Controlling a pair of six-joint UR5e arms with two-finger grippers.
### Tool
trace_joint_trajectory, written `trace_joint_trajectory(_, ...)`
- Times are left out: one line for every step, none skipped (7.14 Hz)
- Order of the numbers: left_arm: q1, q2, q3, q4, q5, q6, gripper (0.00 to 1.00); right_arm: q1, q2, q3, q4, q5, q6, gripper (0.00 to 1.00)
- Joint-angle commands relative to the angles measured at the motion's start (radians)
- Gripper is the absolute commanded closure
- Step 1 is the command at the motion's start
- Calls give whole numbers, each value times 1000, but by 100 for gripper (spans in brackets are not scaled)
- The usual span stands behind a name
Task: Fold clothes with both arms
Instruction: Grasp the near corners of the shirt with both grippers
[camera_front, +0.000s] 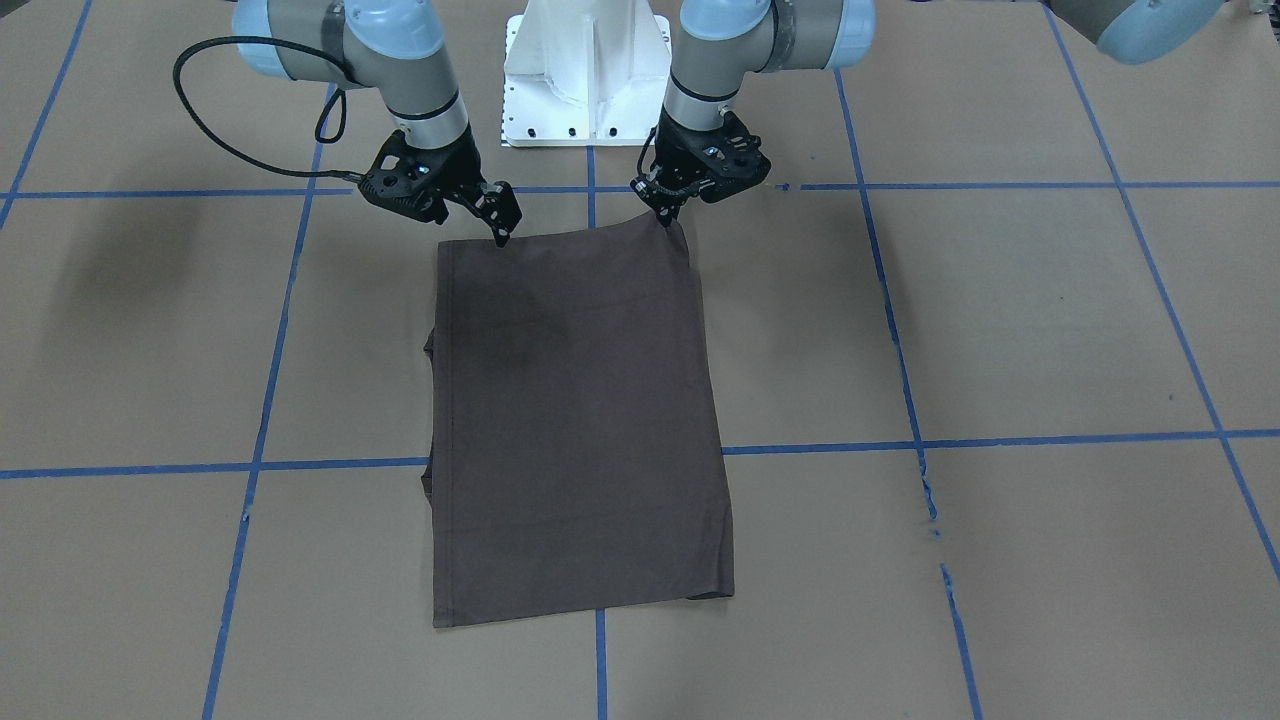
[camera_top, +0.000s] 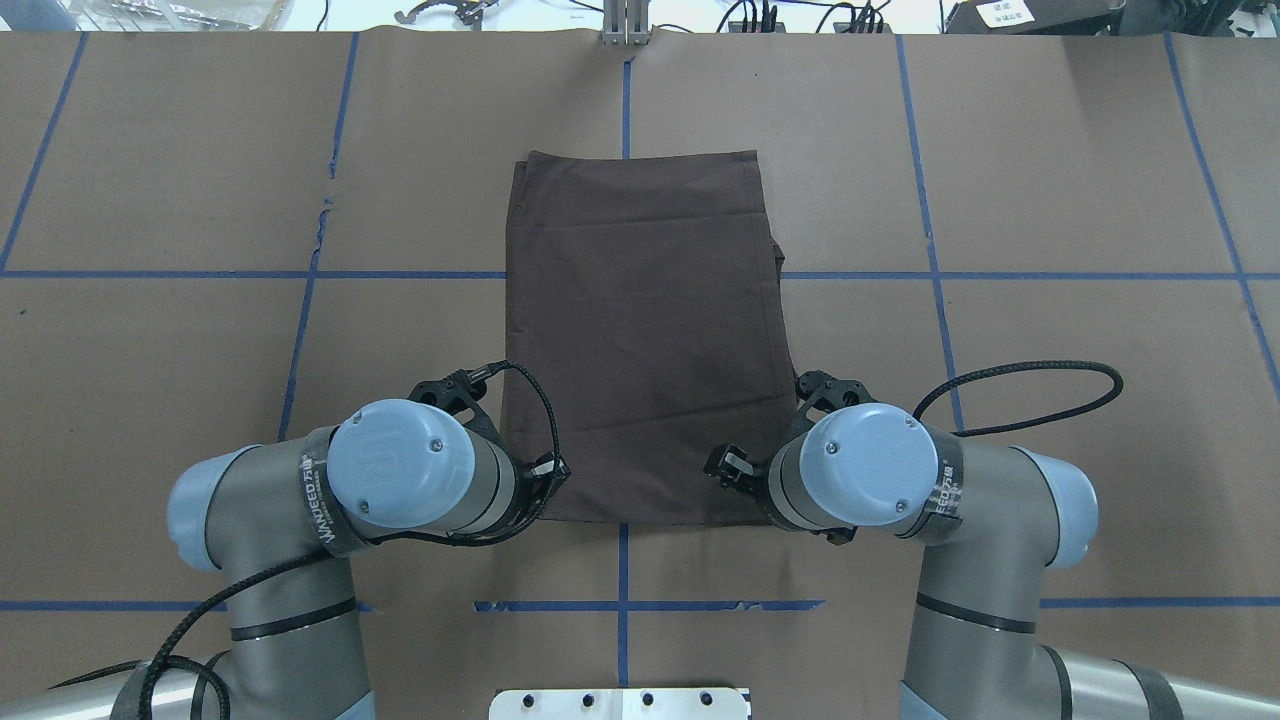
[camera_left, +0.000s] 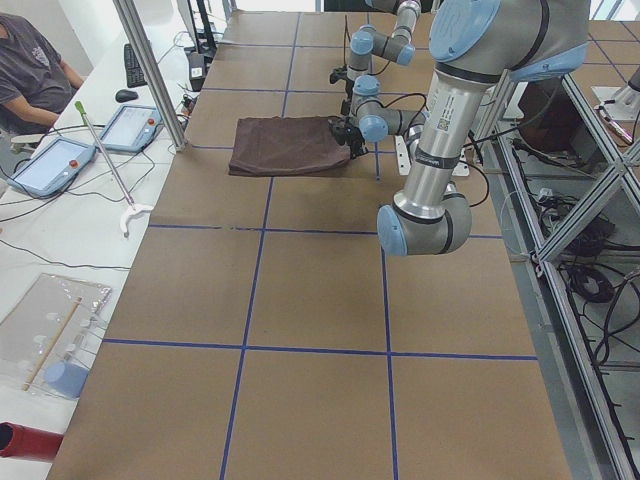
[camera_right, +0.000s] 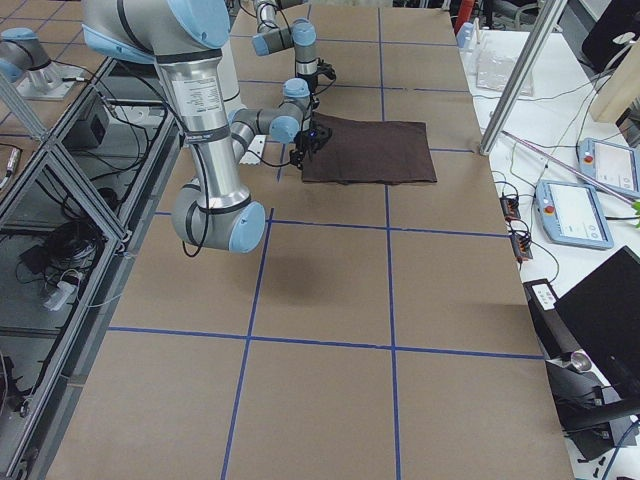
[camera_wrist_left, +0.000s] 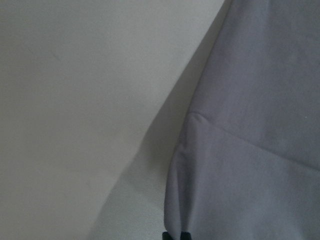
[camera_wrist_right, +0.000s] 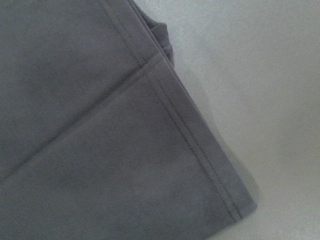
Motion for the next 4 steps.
trace_joint_trajectory(0,-2,0,0,0,0,100,17,7,-32,0,-11,9,0)
trace_joint_trajectory(0,-7,-1,2,0,-1,100,21,7,-47,-1,-11,6,0)
trace_joint_trajectory(0,-7,-3,3,-1,0,100,25,7,-67,0,-11,4,0)
trace_joint_trajectory(0,-5,-1,2,-1,0,100,27,7,-72,-1,-11,4,0)
